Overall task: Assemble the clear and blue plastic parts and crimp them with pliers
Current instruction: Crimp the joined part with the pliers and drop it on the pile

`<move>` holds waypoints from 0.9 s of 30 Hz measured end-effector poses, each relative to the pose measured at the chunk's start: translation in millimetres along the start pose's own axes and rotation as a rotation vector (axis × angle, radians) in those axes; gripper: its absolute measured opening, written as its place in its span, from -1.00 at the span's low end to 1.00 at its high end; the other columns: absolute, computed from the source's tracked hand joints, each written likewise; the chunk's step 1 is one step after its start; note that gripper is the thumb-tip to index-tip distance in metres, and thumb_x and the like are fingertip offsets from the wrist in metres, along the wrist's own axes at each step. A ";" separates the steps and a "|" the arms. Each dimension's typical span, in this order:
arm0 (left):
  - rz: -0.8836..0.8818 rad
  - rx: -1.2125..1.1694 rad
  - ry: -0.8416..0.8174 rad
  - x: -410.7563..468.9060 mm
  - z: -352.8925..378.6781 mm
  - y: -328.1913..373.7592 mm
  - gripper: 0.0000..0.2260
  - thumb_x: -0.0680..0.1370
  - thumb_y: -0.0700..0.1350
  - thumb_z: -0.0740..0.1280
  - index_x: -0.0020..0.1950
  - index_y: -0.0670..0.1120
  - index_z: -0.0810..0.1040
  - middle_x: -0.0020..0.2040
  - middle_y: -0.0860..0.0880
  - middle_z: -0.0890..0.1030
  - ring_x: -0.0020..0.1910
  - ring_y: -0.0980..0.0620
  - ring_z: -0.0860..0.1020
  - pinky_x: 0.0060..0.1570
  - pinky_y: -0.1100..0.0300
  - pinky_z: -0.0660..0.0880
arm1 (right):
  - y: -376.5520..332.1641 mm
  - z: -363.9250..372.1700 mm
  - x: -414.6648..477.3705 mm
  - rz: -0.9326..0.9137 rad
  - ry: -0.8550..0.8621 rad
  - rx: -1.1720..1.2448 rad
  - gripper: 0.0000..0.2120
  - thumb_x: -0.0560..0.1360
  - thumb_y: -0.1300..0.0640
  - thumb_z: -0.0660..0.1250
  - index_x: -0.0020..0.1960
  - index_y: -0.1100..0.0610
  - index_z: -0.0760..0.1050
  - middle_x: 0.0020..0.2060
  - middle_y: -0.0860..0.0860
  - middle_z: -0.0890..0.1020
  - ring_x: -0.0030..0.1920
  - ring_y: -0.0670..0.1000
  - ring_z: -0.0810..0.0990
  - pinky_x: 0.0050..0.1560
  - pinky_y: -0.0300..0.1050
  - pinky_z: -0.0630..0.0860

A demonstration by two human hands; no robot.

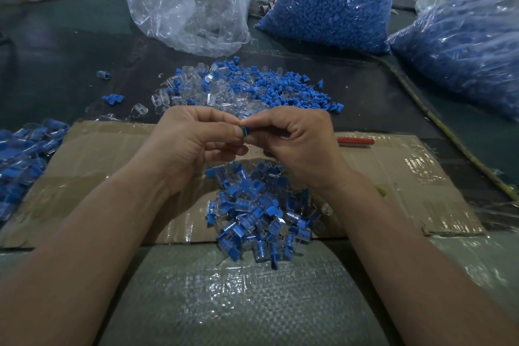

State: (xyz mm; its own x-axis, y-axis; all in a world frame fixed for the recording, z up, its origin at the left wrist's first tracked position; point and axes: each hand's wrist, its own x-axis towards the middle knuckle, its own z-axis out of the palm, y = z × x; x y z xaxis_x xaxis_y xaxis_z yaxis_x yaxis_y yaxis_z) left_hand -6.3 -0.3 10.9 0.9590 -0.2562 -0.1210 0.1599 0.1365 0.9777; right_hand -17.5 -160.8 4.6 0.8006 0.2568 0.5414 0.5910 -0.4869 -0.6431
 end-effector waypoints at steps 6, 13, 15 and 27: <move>0.011 -0.025 0.031 0.9 -1.3 1.5 -0.81 0.17 -0.24 0.40 -0.26 -0.22 0.54 -0.43 -0.08 0.61 -0.44 0.02 0.62 -0.43 0.30 0.55 | 9.8 -35.5 6.3 0.358 -0.114 -0.228 -0.56 0.32 0.03 0.48 0.18 0.05 0.53 -0.08 -0.25 0.51 -0.12 -0.38 0.45 -0.07 -0.51 0.42; 0.006 -0.048 0.048 1.8 -3.3 0.6 -0.79 0.16 -0.23 0.41 -0.23 -0.22 0.53 -0.43 -0.07 0.61 -0.43 0.02 0.62 -0.44 0.31 0.54 | 24.9 -75.1 -0.5 0.679 -0.458 -0.346 -0.24 0.15 -0.17 0.49 0.31 -0.10 0.37 0.18 -0.17 0.40 0.12 -0.15 0.33 0.07 -0.20 0.23; 0.006 -0.052 0.047 2.4 -3.8 0.4 -0.79 0.17 -0.23 0.41 -0.23 -0.22 0.53 -0.43 -0.07 0.61 -0.43 0.02 0.62 -0.43 0.31 0.55 | 26.1 -78.4 -1.6 0.721 -0.577 -0.404 -0.09 0.08 -0.21 0.47 0.38 -0.09 0.29 0.18 -0.15 0.35 0.12 -0.14 0.28 0.04 -0.22 0.24; 0.013 -0.047 0.033 6.0 -7.9 -5.4 -0.89 0.21 -0.23 0.40 -0.29 -0.17 0.57 -0.38 -0.08 0.62 -0.35 0.00 0.64 -0.42 0.31 0.54 | 24.3 -68.9 2.6 0.603 -0.512 -0.523 -0.64 0.23 -0.09 0.45 0.00 -0.08 0.52 -0.20 -0.19 0.46 -0.18 -0.14 0.42 -0.24 -0.20 0.40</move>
State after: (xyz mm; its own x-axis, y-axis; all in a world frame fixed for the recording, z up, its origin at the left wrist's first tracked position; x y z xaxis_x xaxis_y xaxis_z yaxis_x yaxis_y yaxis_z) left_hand 0.4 5.0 3.5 0.9681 -0.2228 -0.1146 0.1573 0.1843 0.9702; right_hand -7.9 -229.6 27.7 0.9758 0.1150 -0.1862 0.0446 -0.9374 -0.3453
